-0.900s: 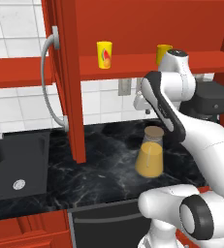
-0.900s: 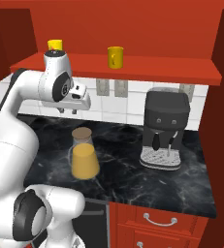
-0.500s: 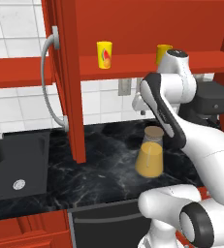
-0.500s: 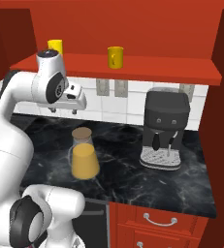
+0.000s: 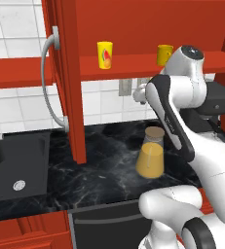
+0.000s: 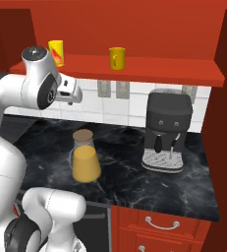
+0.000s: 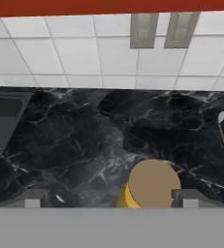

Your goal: There is a tray on the dining counter. Grab the cup, mug, and pitcher and place them on the tray. The pitcher may be placed next to the tray if it cannot fit the tray.

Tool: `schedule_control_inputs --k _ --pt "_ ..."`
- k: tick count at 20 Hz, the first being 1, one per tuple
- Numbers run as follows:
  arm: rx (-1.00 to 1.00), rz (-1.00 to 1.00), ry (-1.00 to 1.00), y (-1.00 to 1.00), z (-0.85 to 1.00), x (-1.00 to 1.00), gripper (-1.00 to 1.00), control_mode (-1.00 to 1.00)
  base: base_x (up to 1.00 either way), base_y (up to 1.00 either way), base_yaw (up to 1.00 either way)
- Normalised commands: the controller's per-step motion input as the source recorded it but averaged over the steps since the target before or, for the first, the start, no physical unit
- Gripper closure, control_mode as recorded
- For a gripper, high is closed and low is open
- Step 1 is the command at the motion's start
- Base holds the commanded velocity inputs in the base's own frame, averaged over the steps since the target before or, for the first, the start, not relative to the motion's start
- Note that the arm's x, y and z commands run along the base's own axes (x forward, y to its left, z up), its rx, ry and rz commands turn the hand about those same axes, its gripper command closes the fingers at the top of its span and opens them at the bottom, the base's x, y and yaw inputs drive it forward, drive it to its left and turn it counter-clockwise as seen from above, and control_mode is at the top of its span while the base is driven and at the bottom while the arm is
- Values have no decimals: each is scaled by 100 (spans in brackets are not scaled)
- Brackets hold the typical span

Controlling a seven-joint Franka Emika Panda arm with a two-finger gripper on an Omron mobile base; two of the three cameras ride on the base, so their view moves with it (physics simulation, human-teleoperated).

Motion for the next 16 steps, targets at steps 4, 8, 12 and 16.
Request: schedule_control_inputs --k 4,8,12,16 --pt "9 0 -22 0 56 0 -100 -100 0 0 0" --pt "9 0 -18 0 54 1 -100 -100 0 0 0" --pt "11 0 -12 0 49 16 -100 -100 0 0 0" --pt "12 0 -7 0 43 34 -100 -100 0 0 0"
